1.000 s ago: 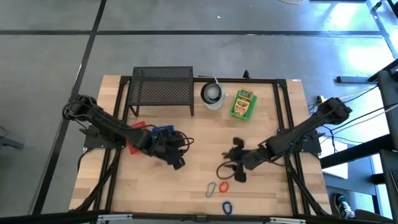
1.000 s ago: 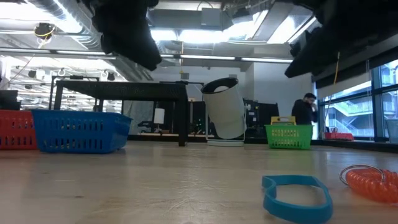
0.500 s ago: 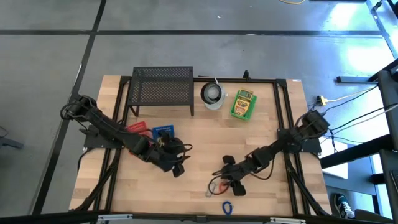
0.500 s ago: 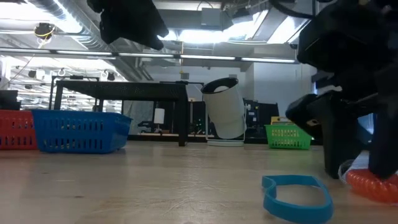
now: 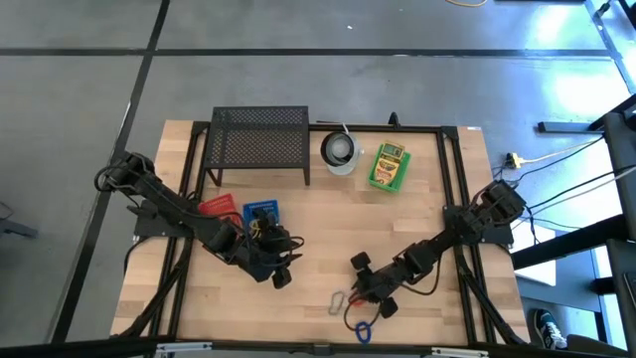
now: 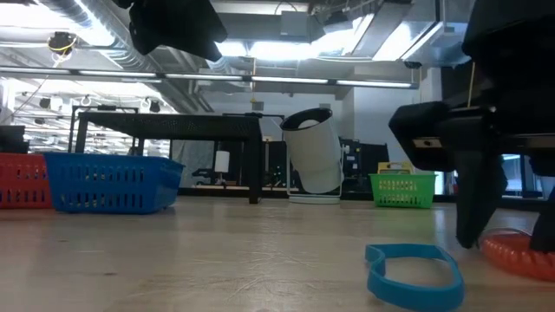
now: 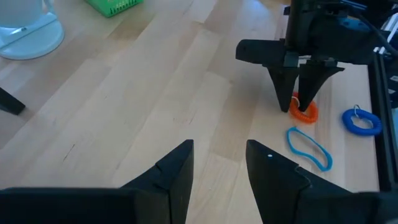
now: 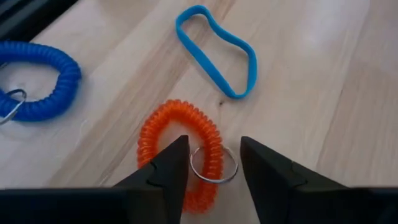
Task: Pick & Place Office Desk Supplies
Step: Put the orange spring keychain into the red bin
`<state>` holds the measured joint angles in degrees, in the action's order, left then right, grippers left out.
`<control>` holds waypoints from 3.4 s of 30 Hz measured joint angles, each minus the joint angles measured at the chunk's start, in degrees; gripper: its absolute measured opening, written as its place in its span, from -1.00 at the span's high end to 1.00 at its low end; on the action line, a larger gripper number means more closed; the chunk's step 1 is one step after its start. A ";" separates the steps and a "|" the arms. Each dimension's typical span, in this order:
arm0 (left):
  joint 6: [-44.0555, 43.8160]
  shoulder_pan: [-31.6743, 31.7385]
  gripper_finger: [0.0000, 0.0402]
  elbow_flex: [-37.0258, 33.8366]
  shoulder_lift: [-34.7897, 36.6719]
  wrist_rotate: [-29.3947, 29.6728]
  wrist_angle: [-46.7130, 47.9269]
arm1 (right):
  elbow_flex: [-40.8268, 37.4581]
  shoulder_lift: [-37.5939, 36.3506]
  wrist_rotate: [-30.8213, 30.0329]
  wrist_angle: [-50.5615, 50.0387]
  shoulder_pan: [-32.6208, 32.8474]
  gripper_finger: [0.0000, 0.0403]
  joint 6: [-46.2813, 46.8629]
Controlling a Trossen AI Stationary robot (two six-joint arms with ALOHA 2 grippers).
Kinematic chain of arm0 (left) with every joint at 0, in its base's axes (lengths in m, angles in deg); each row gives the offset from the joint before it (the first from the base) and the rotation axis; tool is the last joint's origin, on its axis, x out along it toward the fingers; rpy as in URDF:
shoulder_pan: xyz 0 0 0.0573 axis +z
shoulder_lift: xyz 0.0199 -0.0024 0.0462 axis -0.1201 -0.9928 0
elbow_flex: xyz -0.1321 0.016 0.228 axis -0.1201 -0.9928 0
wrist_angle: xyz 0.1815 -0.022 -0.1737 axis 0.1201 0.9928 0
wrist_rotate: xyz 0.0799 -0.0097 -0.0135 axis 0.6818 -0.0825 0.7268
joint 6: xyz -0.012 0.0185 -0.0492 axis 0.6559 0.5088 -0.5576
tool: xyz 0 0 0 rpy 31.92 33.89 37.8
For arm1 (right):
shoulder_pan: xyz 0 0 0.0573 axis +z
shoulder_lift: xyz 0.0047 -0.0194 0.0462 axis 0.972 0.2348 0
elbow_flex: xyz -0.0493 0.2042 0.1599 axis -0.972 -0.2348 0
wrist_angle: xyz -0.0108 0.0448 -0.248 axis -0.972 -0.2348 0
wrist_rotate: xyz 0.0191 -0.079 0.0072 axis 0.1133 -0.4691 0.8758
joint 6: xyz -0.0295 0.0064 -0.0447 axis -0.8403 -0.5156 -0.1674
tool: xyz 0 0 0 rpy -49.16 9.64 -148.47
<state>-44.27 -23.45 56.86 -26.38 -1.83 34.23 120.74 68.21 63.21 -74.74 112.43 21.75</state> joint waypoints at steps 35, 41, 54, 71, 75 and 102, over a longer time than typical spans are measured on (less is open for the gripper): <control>10.51 1.58 0.23 0.00 0.00 14.41 -7.15 | -0.52 -26.19 -34.81 -2.40 -3.16 0.82 1.33; 19.35 4.54 0.02 0.00 0.00 9.13 -16.01 | -0.44 -28.68 -34.90 -2.27 -5.80 0.82 1.13; 27.67 10.99 -0.21 0.00 -2.02 3.96 -29.76 | -0.31 -28.68 -35.17 0.22 -11.22 0.81 -7.02; 24.28 17.80 -0.20 0.02 -7.52 0.64 -36.84 | -0.31 -28.70 -34.68 1.30 -13.49 0.81 -21.44; 21.66 18.74 -0.09 0.01 -7.52 -1.89 -36.87 | -0.31 -28.70 -34.71 1.27 -13.51 0.81 -21.84; 22.47 19.10 0.92 -0.02 -7.52 -10.98 -36.34 | -0.28 -29.20 -30.74 0.88 -13.50 0.20 -11.75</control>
<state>-21.80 -4.35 56.83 -33.90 -12.81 -2.10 120.45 39.01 32.48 -73.87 98.93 10.01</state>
